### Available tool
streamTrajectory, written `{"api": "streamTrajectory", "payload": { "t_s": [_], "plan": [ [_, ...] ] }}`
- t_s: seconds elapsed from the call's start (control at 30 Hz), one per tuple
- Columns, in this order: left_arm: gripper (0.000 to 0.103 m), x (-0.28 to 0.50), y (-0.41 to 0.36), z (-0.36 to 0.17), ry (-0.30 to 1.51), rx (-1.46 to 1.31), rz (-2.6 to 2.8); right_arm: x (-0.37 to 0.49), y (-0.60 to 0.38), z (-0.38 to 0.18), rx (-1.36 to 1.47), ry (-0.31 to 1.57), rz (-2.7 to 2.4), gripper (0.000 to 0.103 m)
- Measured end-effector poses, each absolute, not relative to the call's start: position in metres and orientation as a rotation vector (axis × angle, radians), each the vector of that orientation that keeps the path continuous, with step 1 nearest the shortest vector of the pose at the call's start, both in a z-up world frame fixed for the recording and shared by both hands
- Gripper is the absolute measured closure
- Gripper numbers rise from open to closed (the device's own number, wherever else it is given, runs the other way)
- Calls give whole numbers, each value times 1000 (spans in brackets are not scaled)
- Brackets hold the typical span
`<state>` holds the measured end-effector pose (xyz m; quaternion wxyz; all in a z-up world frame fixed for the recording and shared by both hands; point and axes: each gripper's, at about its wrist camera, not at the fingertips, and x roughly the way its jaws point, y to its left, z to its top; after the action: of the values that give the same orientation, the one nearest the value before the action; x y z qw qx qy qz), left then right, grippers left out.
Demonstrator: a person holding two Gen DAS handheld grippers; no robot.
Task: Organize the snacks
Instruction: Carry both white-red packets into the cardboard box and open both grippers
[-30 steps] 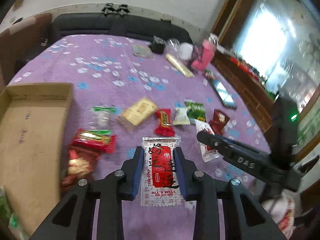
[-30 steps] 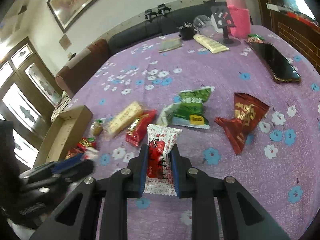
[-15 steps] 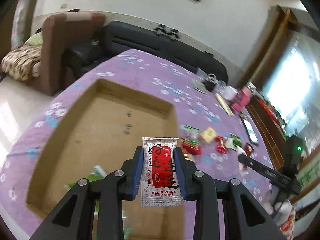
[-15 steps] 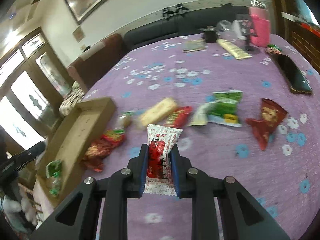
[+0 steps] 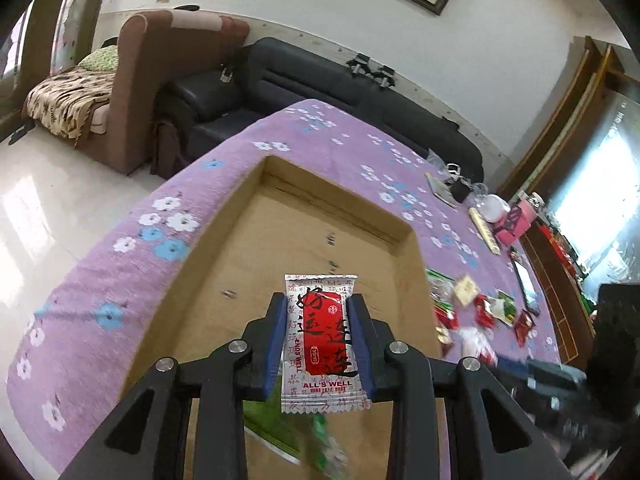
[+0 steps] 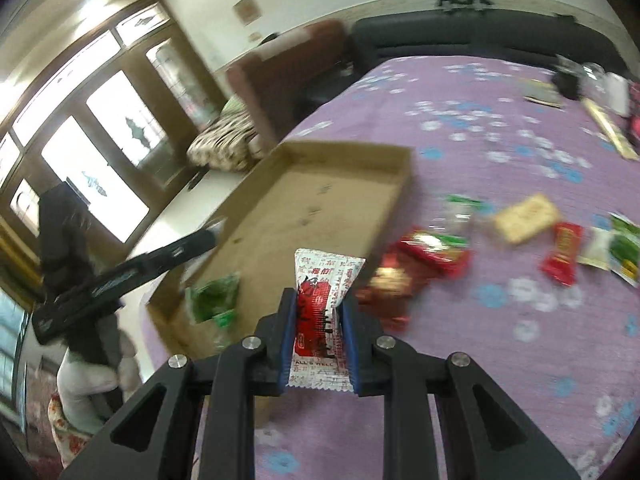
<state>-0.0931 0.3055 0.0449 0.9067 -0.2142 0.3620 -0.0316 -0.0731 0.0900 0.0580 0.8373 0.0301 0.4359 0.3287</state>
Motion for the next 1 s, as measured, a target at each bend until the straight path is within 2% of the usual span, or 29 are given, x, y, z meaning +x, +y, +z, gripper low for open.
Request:
{"api": "streamTrajectory", "payload": {
  "t_s": [0.23, 0.5, 0.57, 0.63, 0.7, 0.9, 1.0],
  "plan": [
    [70, -84, 324, 33, 773, -486, -41, -78, 156, 36, -61, 978, 754, 82],
    [70, -86, 333, 28, 775, -498, -24, -79, 179, 21, -101, 1001, 753, 81],
    [64, -87, 332, 30, 772, -501, -20, -81, 179, 21, -106, 995, 751, 80],
    [53, -88, 331, 32, 766, -511, -12, -81, 179, 22, -104, 991, 753, 79],
    [53, -91, 331, 36, 746, -523, -11, -84, 177, 25, -97, 988, 762, 78],
    [43, -108, 332, 55, 665, -552, -13, -87, 146, 53, -34, 911, 757, 75],
    [38, -116, 330, 63, 631, -555, -19, -76, 104, 73, 34, 837, 699, 66]
  ]
}}
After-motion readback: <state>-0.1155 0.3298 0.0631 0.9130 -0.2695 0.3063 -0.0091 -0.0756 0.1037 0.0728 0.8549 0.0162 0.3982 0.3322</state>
